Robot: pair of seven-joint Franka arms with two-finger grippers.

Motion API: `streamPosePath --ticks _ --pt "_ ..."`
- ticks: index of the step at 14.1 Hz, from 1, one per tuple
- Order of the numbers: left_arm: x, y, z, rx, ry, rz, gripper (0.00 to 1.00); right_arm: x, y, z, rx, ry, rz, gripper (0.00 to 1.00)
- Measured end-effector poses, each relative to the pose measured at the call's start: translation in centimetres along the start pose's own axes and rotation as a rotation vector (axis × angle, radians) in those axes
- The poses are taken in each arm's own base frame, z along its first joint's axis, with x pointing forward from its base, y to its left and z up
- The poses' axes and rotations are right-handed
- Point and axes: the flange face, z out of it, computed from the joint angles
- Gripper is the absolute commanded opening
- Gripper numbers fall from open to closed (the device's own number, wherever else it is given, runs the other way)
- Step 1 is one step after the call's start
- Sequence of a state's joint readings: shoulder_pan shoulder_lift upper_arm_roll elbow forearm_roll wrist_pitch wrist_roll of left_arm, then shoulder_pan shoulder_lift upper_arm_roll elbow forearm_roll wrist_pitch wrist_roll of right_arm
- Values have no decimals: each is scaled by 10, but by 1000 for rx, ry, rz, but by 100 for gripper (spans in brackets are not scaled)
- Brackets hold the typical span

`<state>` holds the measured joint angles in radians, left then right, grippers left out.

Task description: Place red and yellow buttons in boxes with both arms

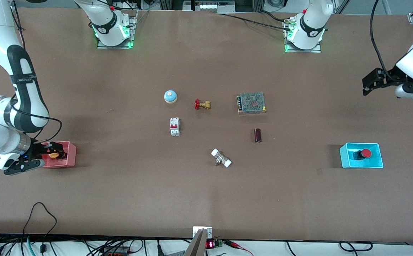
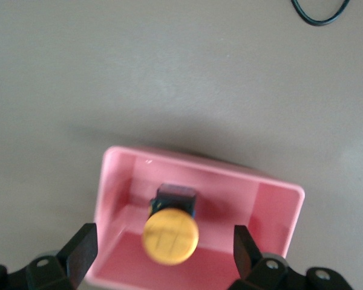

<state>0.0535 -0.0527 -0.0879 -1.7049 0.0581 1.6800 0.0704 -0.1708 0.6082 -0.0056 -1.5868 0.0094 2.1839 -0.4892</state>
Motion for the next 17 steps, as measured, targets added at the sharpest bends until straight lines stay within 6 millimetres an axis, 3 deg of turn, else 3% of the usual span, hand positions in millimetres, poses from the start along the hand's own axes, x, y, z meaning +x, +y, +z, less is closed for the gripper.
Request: streamPosePath --ticks 3,7,9,12,17 --pt "4 7 6 -2 -9 13 100 3 -47 -84 28 -34 -8 100" --pt "5 8 7 -3 -12 16 100 -3 -149 -204 13 -21 56 100" --pt "5 8 8 -3 -13 15 100 -14 -191 -248 -13 -5 64 100" --pt "5 8 7 -3 -12 16 100 -30 -225 -279 -26 -16 71 100" --pt "5 9 7 -3 -12 17 100 -33 -229 -272 -24 -36 127 100"
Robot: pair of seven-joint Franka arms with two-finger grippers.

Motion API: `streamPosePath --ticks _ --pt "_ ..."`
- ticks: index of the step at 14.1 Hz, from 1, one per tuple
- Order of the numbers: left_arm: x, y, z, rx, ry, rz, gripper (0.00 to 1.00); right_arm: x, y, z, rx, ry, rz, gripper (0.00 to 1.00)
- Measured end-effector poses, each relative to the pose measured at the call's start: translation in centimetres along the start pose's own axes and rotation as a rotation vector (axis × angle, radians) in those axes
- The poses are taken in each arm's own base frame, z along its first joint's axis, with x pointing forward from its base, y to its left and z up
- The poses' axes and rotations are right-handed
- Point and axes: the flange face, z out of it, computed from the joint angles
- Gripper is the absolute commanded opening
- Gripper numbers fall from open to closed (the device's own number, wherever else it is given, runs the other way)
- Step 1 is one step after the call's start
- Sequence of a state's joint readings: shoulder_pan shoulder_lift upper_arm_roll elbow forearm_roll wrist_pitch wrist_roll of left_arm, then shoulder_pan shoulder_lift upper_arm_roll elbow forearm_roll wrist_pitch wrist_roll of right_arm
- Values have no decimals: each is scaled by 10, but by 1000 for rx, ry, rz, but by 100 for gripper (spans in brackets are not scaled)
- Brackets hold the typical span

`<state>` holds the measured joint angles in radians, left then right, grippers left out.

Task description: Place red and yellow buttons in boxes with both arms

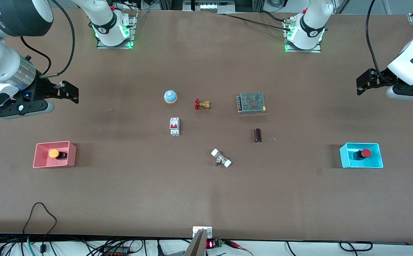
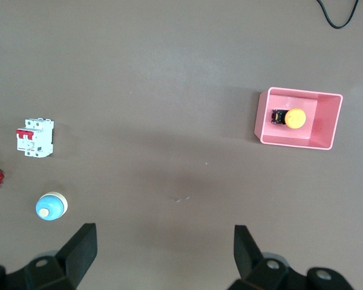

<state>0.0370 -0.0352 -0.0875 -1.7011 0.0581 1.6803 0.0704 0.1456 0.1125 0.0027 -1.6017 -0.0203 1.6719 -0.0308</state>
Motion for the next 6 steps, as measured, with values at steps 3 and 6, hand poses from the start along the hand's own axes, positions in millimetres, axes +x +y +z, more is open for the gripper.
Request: streamPosePath --ticks 3,6 --pt "0 0 0 0 0 0 100 -1 2 1 0 -6 7 100" --pt "0 0 0 0 0 0 100 -1 3 1 0 -7 11 100"
